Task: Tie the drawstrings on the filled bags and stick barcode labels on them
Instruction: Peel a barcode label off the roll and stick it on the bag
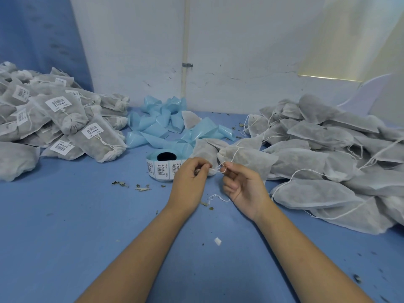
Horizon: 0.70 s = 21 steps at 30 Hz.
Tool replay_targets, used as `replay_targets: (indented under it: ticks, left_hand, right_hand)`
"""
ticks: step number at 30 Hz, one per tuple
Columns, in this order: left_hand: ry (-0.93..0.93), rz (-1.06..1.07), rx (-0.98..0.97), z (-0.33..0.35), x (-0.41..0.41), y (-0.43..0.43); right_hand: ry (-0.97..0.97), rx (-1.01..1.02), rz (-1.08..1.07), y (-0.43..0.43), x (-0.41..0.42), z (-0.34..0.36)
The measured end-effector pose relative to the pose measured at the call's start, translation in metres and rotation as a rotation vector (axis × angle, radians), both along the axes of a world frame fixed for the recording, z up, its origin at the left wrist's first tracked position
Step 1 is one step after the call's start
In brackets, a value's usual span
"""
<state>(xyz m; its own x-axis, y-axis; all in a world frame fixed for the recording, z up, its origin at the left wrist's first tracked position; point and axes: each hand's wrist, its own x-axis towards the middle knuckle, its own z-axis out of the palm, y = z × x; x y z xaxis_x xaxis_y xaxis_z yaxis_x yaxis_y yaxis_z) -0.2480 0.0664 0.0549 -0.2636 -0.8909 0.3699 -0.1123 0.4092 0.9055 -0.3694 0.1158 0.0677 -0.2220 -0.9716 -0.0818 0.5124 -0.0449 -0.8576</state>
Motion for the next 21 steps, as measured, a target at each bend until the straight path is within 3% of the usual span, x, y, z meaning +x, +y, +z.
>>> replay_targets:
  ticks: [8,10,14,21]
  left_hand:
    - [-0.013,0.002,0.027,0.0,0.001,-0.002]
    - [-0.111,0.034,-0.102,-0.001,0.004,-0.001]
    - [-0.396,0.019,-0.555,-0.003,0.008,-0.002]
    - [-0.362,0.097,-0.56,0.011,0.007,0.003]
  right_hand:
    - [-0.027,-0.022,0.012,0.0,-0.002,-0.001]
    - [-0.057,-0.035,0.017,0.001,-0.003,-0.001]
    - [-0.151,-0.072,0.094,0.003,-0.003,0.0]
    - [-0.199,-0.163,0.355,0.006,0.005,0.002]
